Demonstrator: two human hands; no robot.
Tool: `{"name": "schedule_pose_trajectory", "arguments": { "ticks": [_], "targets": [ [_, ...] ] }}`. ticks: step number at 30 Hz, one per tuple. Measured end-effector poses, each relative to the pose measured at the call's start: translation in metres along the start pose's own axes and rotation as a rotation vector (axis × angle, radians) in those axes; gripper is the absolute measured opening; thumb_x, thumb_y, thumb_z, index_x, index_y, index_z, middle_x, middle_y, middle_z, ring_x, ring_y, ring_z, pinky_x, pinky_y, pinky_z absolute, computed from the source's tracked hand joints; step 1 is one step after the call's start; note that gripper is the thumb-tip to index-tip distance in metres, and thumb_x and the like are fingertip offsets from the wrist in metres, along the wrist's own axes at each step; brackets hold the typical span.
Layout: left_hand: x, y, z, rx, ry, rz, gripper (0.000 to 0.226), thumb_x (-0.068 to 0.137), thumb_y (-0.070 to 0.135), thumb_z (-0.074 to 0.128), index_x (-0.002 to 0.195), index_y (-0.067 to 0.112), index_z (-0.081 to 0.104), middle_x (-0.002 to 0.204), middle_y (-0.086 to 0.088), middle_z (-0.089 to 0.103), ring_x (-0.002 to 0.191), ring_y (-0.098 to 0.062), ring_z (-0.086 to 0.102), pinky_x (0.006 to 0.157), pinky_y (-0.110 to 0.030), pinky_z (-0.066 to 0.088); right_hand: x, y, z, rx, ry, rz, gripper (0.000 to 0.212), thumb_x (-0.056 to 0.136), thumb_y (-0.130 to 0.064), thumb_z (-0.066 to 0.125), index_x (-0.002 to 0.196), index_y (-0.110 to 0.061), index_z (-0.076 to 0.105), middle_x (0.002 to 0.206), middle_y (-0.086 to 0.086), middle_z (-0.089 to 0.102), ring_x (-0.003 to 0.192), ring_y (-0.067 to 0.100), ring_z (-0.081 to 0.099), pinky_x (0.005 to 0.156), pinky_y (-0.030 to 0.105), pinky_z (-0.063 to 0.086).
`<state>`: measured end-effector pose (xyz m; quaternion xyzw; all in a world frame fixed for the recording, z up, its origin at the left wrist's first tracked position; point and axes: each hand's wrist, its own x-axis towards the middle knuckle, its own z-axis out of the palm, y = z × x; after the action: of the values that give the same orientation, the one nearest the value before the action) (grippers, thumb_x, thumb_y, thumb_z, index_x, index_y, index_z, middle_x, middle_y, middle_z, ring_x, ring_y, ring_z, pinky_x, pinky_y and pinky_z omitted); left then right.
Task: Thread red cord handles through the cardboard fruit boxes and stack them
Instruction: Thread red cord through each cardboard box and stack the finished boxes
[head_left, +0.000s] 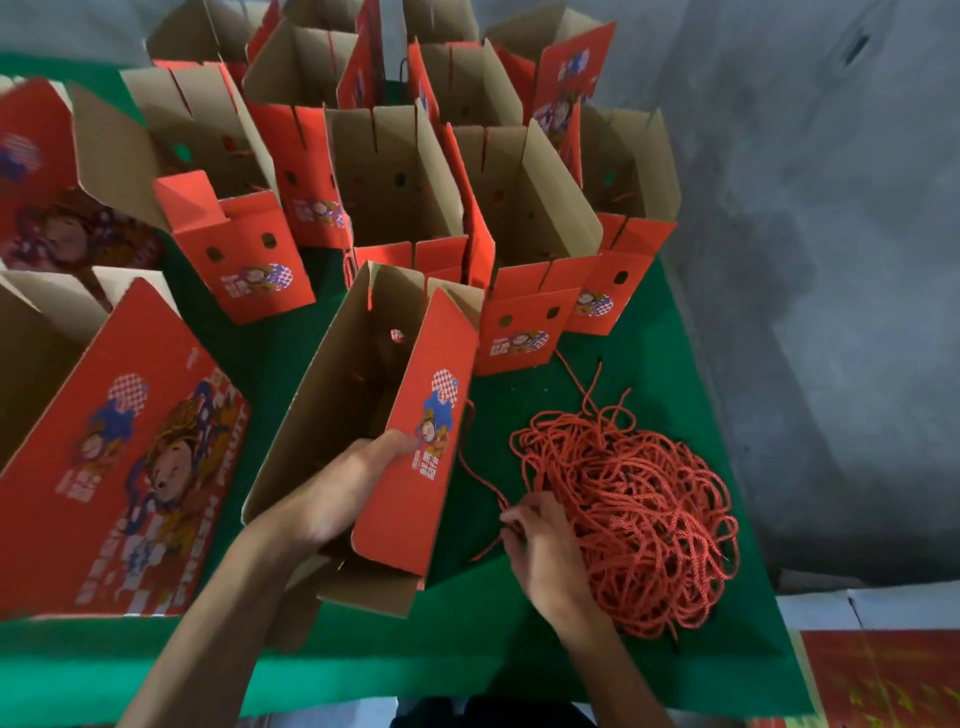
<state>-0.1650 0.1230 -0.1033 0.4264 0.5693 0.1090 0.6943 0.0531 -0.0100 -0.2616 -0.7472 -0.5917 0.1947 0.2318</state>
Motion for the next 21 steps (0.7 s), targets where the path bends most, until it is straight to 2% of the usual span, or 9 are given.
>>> {"name": "schedule_pose_trajectory", "arguments": {
  "ticks": [3,4,6,9,12,16,18,19,21],
  "targets": [
    [-0.014,0.000,-0.001,0.093,-0.084,0.086,0.044,0.101,0.042,0.045,0.095,0.013,0.077,0.098,-0.015,0.078,0.092,-0.036,0.074,0.077,-0.036,0.059,-0.004,-0.011,0.014,-0.078,-0.224,-0.004,0.029,0.098,-0.030,0.068,0.126,-0.023,0.069,0.130,0.000,0.054,0.120,0.018,0.053,0.099,0.031,0.048],
    [-0.017,-0.001,-0.001,0.090,-0.090,0.105,0.043,0.101,0.043,0.044,0.101,0.013,0.074,0.101,-0.015,0.077,0.098,-0.040,0.071,0.079,-0.036,0.059,-0.003,-0.013,0.018,-0.084,-0.319,0.020,0.034,0.100,-0.037,0.063,0.132,-0.025,0.065,0.135,-0.002,0.051,0.125,0.016,0.048,0.102,0.032,0.046],
    [-0.021,-0.002,0.002,0.075,-0.102,0.136,0.042,0.102,0.042,0.043,0.106,0.010,0.071,0.103,-0.018,0.076,0.101,-0.044,0.069,0.084,-0.040,0.057,-0.001,-0.018,0.022,-0.090,-0.385,0.020,0.032,0.101,-0.040,0.062,0.128,-0.023,0.066,0.131,-0.002,0.052,0.122,0.015,0.049,0.100,0.034,0.047],
    [-0.027,0.000,0.001,0.084,-0.090,0.156,0.046,0.096,0.045,0.049,0.109,0.006,0.071,0.106,-0.022,0.074,0.098,-0.043,0.069,0.092,-0.048,0.054,0.003,-0.020,0.021,-0.091,-0.367,0.047,0.024,0.103,-0.037,0.060,0.103,-0.015,0.068,0.112,0.000,0.057,0.103,0.018,0.058,0.089,0.036,0.049],
    [-0.030,-0.004,-0.006,0.072,-0.112,0.162,0.045,0.087,0.054,0.061,0.105,0.015,0.076,0.107,-0.020,0.075,0.095,-0.038,0.073,0.081,-0.041,0.060,0.002,-0.024,0.012,-0.051,-0.349,0.090,0.027,0.104,-0.039,0.055,0.102,-0.014,0.067,0.105,0.001,0.064,0.093,0.017,0.063,0.084,0.039,0.053],
    [-0.036,-0.005,-0.008,0.049,-0.081,0.121,0.056,0.089,0.060,0.054,0.124,0.018,0.064,0.111,-0.013,0.076,0.099,-0.033,0.074,0.084,-0.041,0.058,0.006,-0.051,-0.014,0.462,-0.201,0.212,0.013,0.098,-0.022,0.070,0.102,-0.009,0.072,0.092,0.001,0.077,0.085,0.019,0.073,0.083,0.043,0.059],
    [-0.037,0.002,-0.001,0.010,0.008,0.095,0.044,0.102,0.043,0.048,0.128,0.009,0.059,0.097,-0.014,0.077,0.088,-0.036,0.072,0.092,-0.045,0.051,0.008,-0.067,-0.027,0.601,-0.125,0.222,0.003,0.095,-0.017,0.074,0.096,-0.017,0.075,0.088,-0.005,0.077,0.083,0.012,0.072,0.081,0.032,0.059],
    [-0.040,0.002,0.000,-0.038,0.008,0.106,0.037,0.106,0.030,0.043,0.129,0.005,0.058,0.094,-0.018,0.076,0.081,-0.036,0.067,0.094,-0.046,0.046,0.008,-0.074,-0.032,0.638,-0.098,0.208,0.007,0.094,-0.014,0.074,0.095,-0.021,0.076,0.088,-0.008,0.077,0.083,0.009,0.072,0.079,0.025,0.058],
    [-0.042,0.001,0.002,-0.067,0.002,0.106,0.036,0.106,0.014,0.036,0.135,0.002,0.053,0.118,-0.031,0.065,0.083,-0.036,0.057,0.098,-0.050,0.039,0.007,-0.085,-0.040,0.741,-0.082,0.203,0.010,0.095,-0.011,0.074,0.098,-0.021,0.076,0.093,-0.006,0.078,0.088,0.011,0.072,0.081,0.021,0.057]
  ]
}}
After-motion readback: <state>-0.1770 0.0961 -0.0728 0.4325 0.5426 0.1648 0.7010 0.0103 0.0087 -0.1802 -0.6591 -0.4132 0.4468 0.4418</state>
